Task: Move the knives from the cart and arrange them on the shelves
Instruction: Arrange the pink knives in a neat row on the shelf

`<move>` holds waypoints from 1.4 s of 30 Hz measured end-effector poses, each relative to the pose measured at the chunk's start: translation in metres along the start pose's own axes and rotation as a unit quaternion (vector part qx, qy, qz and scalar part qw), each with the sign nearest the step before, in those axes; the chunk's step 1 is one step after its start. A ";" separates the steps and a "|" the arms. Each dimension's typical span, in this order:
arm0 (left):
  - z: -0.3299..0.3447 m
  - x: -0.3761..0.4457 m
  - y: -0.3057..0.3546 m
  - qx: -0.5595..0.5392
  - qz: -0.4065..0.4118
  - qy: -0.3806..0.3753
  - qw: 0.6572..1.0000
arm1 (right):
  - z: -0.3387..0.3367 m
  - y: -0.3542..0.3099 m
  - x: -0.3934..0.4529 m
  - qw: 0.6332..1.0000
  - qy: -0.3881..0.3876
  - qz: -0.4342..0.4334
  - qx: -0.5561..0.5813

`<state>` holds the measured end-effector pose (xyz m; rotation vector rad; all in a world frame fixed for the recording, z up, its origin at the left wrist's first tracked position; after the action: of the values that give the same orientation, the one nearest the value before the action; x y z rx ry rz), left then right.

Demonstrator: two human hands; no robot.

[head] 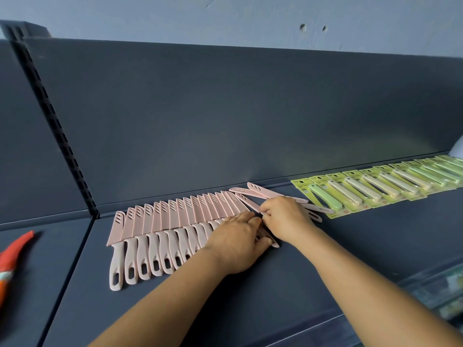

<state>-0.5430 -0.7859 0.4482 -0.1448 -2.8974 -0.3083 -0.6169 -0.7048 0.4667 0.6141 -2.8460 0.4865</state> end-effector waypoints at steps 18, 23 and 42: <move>-0.001 -0.002 -0.003 -0.044 -0.009 0.009 0.999 | 0.006 0.002 0.008 0.982 0.005 0.124 0.141; -0.003 0.000 0.000 -0.020 0.015 0.006 1.000 | -0.006 0.021 0.014 0.994 0.065 0.087 0.033; 0.005 0.005 0.004 -0.005 0.032 -0.021 0.999 | -0.016 0.047 0.024 0.984 0.059 0.072 -0.149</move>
<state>-0.5479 -0.7809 0.4457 -0.2472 -2.9256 -0.3121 -0.6574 -0.6674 0.4741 0.3157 -2.7814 0.1063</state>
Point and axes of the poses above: each hand's wrist, its own x-axis towards the middle knuckle, its own z-axis out of the palm, y = z × x, the point moved 6 cm from there along x, towards the middle knuckle, and after that the axes turned 9 degrees about y, right-handed, at the moved point
